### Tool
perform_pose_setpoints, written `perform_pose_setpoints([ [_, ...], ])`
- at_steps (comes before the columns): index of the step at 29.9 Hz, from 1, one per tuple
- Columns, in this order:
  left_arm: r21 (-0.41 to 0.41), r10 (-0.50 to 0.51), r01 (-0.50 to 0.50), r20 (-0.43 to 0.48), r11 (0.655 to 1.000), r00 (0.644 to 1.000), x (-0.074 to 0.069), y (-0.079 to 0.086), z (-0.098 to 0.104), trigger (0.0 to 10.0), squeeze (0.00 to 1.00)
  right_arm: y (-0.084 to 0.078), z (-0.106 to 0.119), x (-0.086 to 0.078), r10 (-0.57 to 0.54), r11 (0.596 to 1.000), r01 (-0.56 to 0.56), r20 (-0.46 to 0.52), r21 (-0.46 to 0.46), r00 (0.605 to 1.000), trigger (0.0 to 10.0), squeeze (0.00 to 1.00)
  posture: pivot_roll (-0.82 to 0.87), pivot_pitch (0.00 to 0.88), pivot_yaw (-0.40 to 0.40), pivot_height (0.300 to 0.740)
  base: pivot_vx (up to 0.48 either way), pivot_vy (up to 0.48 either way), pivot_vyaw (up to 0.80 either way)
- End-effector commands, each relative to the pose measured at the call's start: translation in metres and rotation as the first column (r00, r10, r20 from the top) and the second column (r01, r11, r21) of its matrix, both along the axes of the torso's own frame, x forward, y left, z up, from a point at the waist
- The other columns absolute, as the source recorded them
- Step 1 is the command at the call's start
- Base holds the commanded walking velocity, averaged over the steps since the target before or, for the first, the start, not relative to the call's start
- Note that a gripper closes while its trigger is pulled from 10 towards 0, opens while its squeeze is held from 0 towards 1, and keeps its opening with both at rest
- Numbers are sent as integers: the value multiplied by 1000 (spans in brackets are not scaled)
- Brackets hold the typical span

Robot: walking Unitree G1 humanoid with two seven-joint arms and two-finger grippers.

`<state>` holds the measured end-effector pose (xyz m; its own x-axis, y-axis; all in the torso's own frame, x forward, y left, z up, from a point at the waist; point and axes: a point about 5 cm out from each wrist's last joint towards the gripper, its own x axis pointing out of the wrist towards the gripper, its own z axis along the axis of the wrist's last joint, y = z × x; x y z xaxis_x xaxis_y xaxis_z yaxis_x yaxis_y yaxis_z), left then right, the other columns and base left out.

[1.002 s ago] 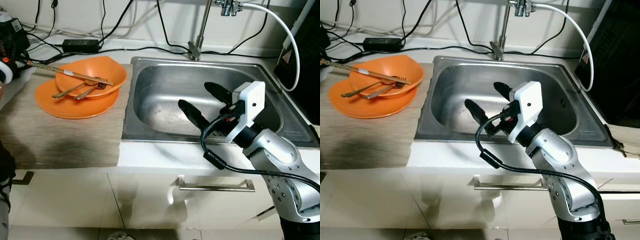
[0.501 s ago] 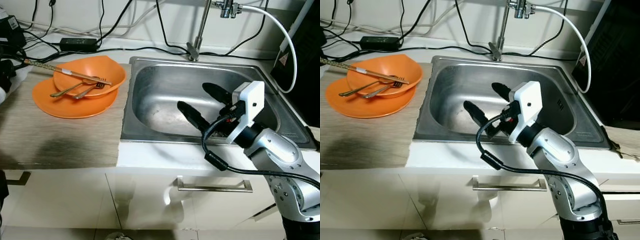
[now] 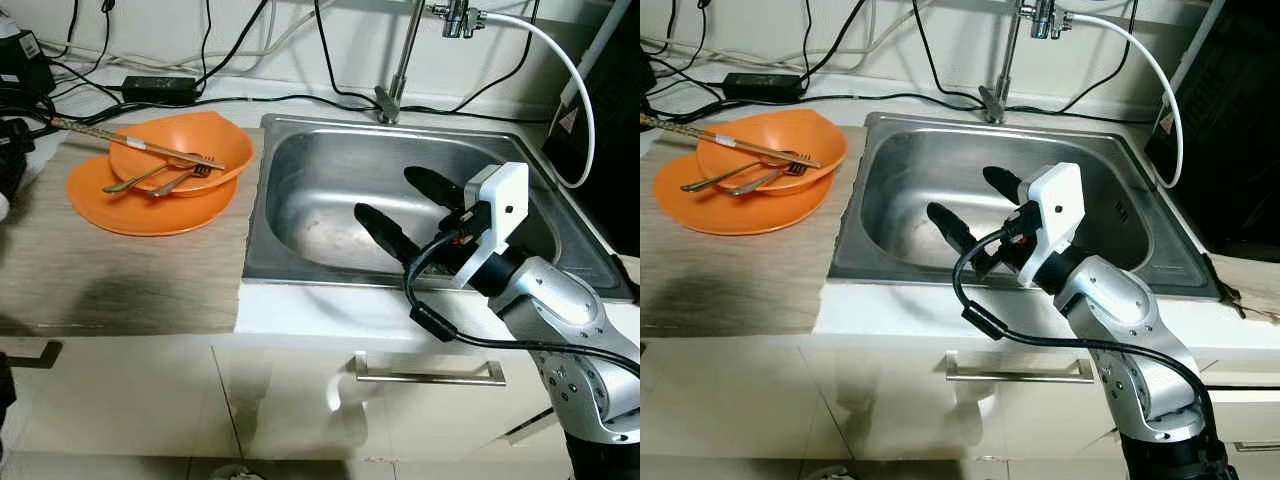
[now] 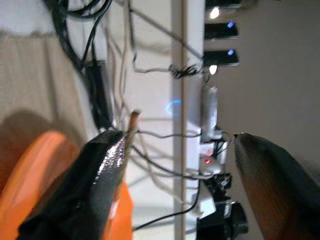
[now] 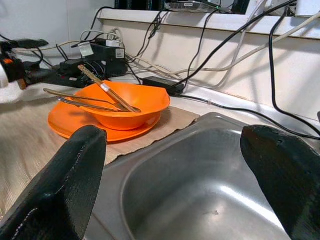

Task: Kitchen organization

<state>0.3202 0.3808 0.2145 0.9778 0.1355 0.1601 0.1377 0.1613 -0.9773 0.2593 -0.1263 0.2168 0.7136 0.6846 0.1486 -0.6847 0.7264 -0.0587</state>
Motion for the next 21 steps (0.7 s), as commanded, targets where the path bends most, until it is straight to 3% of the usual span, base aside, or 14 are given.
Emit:
perform_pose_setpoints([
  [1,15,-17,17,-35,1000,999,8,-9,-3,10000,1000,-3,1,0,3,1000,-3,1,-8,1000,10000,0,-51,0,-45,740,0,0,0],
  [21,80,-51,54,-38,995,998,40,-47,3,10000,1000,-6,-3,-8,4,1000,-4,-14,-30,1000,10000,0,-92,0,-31,740,0,0,0],
])
